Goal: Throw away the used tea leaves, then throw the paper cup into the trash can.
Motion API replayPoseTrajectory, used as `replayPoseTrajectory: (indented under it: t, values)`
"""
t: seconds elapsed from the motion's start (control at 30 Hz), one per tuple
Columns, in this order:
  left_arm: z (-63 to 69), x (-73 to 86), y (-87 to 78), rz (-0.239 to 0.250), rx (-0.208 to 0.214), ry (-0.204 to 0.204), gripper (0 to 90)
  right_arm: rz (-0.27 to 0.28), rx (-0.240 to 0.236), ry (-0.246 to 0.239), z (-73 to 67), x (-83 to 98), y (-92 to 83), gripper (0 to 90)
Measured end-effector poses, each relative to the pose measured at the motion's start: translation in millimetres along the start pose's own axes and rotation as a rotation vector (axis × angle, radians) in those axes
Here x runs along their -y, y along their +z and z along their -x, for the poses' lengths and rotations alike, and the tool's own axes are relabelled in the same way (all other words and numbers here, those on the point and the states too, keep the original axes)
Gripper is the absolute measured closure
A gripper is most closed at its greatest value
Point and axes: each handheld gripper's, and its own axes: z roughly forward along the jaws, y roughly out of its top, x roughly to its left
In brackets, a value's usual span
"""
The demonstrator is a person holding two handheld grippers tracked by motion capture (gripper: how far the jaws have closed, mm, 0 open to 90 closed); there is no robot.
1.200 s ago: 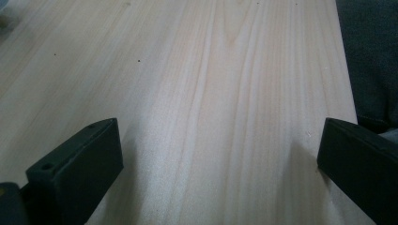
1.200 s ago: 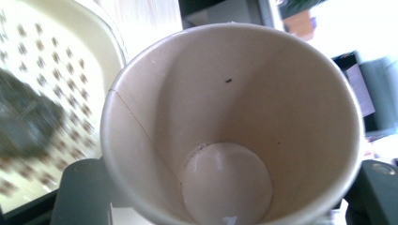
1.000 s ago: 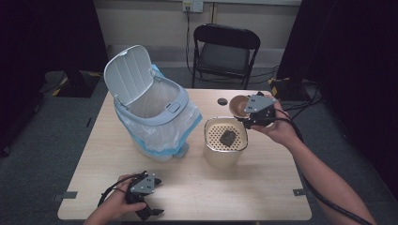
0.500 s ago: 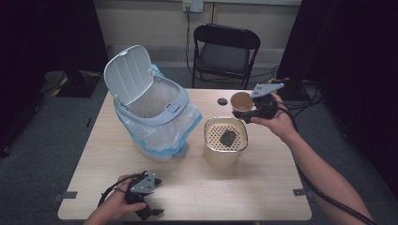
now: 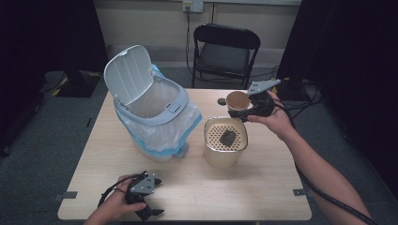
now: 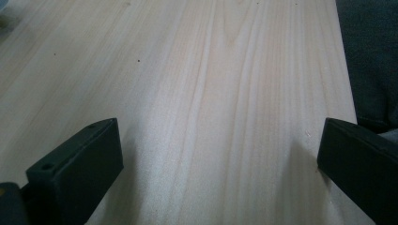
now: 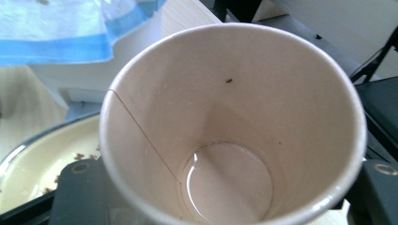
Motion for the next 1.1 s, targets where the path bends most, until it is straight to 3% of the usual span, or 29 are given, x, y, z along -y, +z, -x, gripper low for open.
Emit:
replayPoseTrajectory:
  t: [0.57, 1.1]
  values:
    - [0.4, 0.6, 1.0, 0.015, 0.004, -0.004, 0.0, 0.013, -0.072, 0.024, -5.2, -26.6, 0.1, 27.8]
    - [1.6, 1.0, 1.4, 0.021, 0.003, -0.008, 0.0, -0.001, -0.129, -0.012, -12.5, -57.6, -0.1, 27.6]
